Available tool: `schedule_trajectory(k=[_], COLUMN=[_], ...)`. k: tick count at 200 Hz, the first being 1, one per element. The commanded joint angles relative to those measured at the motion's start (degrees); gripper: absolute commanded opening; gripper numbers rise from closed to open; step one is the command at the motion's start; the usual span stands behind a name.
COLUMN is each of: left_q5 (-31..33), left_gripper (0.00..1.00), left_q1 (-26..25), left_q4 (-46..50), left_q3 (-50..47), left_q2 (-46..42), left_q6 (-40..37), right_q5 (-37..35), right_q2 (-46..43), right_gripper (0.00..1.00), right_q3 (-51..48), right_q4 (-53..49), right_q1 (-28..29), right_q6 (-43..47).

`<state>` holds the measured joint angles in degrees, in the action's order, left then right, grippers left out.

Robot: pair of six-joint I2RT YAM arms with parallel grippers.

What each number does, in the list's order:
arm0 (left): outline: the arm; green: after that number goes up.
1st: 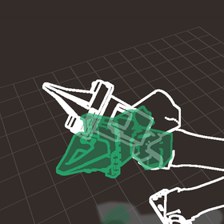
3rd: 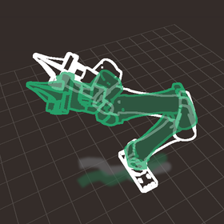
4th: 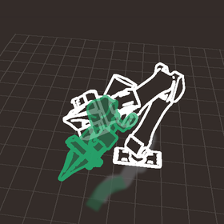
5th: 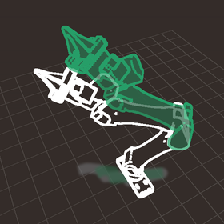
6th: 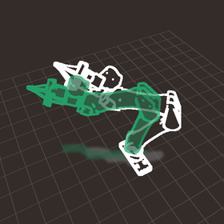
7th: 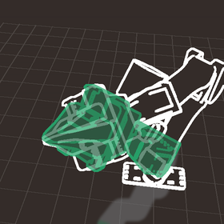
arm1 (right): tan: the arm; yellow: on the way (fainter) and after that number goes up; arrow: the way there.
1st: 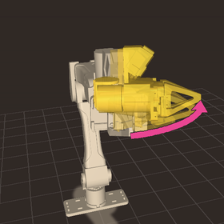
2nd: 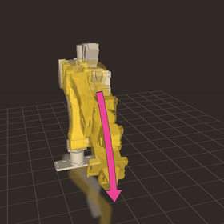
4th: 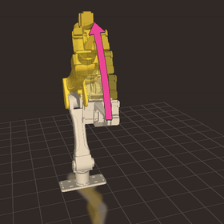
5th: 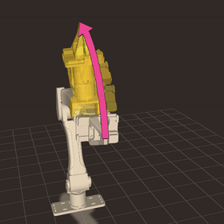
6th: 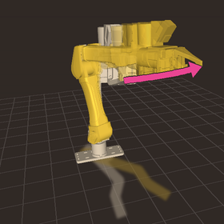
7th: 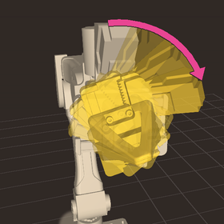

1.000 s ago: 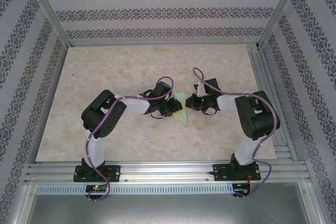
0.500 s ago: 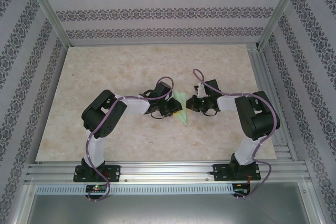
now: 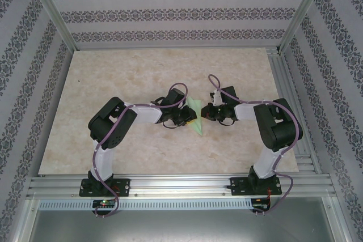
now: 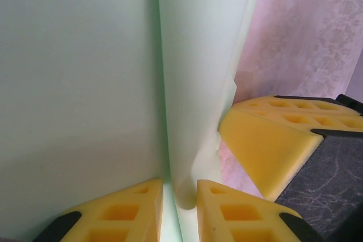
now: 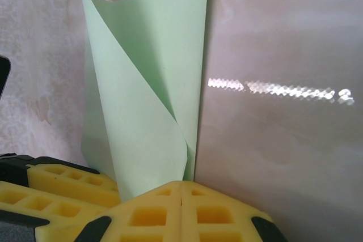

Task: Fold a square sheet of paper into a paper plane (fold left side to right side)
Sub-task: Fourth fold the wing at the center of the table.

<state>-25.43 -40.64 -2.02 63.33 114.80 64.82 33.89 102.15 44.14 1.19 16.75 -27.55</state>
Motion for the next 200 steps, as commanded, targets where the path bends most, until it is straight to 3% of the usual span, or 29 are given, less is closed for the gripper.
schedule_trajectory(k=[1, 71, 114, 200], left_q5=[0.2, 0.0, -2.7, -1.4], left_gripper=[0.26, 0.35, 0.20, 0.16], left_q1=[-1.1, 0.9, 1.2, 1.8], left_q4=[3.4, 8.6, 6.2, 6.5], left_q3=[0.1, 1.6, 4.2, 10.0], left_q2=[0.1, -7.4, -5.0, 2.7], left_q6=[-1.6, -5.2, -5.3, -5.8], right_q5=[-3.0, -3.6, -3.7, -3.9], right_q2=[1.2, 2.3, 2.1, 2.0], right_gripper=[0.05, 0.05, 0.05, 0.05], right_q3=[0.4, 1.1, 1.3, 1.8], right_q4=[-3.8, -5.5, -5.7, -6.4], right_q1=[0.2, 0.5, 0.6, 1.0], right_q6=[2.0, 2.8, 3.0, 3.2])
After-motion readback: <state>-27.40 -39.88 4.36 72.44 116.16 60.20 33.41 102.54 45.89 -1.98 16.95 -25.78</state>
